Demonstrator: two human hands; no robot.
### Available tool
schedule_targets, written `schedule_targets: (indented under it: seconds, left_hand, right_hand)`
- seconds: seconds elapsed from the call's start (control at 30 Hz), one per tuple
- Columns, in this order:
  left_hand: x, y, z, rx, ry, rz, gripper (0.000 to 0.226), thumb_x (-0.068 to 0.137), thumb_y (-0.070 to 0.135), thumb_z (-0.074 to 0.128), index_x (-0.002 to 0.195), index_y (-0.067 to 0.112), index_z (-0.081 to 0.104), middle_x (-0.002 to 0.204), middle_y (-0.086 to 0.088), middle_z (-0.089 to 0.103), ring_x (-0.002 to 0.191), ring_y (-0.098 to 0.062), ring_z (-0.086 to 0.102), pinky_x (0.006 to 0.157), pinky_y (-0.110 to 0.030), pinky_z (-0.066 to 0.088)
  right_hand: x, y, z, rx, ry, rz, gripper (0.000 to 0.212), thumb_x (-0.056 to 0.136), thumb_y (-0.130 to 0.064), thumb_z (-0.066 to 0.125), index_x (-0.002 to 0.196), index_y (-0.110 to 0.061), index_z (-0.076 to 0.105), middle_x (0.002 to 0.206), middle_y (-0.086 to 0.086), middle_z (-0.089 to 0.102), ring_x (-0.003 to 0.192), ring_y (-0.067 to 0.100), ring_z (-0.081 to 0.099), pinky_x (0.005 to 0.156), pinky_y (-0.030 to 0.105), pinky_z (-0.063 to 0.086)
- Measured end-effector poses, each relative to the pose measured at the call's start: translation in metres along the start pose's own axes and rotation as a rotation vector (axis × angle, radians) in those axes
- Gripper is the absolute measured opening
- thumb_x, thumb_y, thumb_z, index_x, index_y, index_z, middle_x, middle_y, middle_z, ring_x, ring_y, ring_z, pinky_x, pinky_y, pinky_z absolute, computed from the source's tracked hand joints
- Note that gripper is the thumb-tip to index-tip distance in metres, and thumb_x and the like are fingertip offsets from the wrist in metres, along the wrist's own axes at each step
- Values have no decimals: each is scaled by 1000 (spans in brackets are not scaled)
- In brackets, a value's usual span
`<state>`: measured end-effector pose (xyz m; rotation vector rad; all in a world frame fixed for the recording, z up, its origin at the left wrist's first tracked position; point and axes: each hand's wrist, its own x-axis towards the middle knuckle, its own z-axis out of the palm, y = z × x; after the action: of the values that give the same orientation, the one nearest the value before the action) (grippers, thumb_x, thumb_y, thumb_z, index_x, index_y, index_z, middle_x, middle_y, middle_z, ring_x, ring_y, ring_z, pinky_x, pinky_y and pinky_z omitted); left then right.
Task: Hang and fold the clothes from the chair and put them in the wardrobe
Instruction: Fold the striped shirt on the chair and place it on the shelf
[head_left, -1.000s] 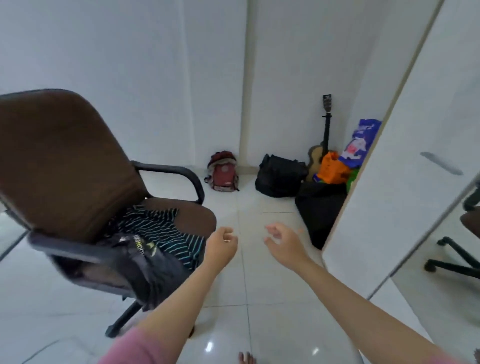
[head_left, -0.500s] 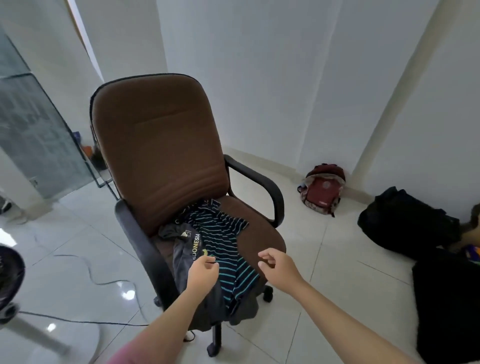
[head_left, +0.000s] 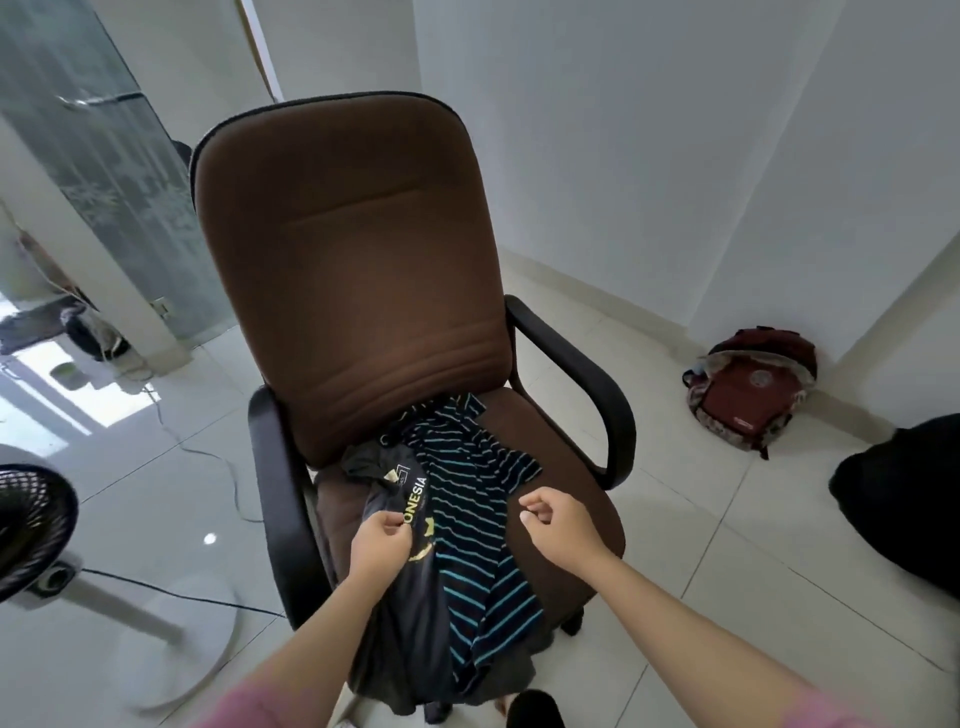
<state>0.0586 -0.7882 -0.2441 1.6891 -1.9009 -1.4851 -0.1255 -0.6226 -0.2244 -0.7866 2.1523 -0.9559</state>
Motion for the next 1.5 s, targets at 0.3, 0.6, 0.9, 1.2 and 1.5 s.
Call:
schedule_targets:
  seconds: [0.3,0.6,0.9,1.2,1.5]
  left_hand:
    - [110,20,49,-38,78,-186,21,87,16,54,107,13,59,90,1,64,76,-13,57,63,-24,39]
    - [262,-5,66,144,148,-93,31,84,21,64,115,16,63,121,-9,55,113,-27,55,101,-32,39]
    - [344,-40,64,461,118,60,41,81,7,56,115,32,58,139,4,45,129,-23,39,102,-48,36]
    - [332,-9,55,397,153,235,31,81,-3,53,104,16,63,89,2,50,81,-22,58,79,-41,49]
    - [299,28,64,546,-135,240,29,79,23,67,106,35,65,150,3,34,141,-26,24,111,-56,22]
  right_hand:
    - [136,24,-3,-151,-205,98,14,92,-23,58,105,-24,61,107,-6,62,104,11,58,91,24,48]
    - [316,22,58,-199,-232,-36,21,92,-17,59,112,-13,64,111,3,65,107,17,60,96,28,48]
    - [413,44,124,-257,-209,29,22,91,-22,62,109,-19,51,114,-1,35,62,14,51,61,26,43]
    - [384,5,82,-12,-114,-90,15,79,-8,76,81,-15,62,89,-5,63,77,9,61,74,26,51]
    - [305,-87,-43,356,-490,-262,34,77,18,64,97,-9,71,99,0,72,97,16,68,84,25,54]
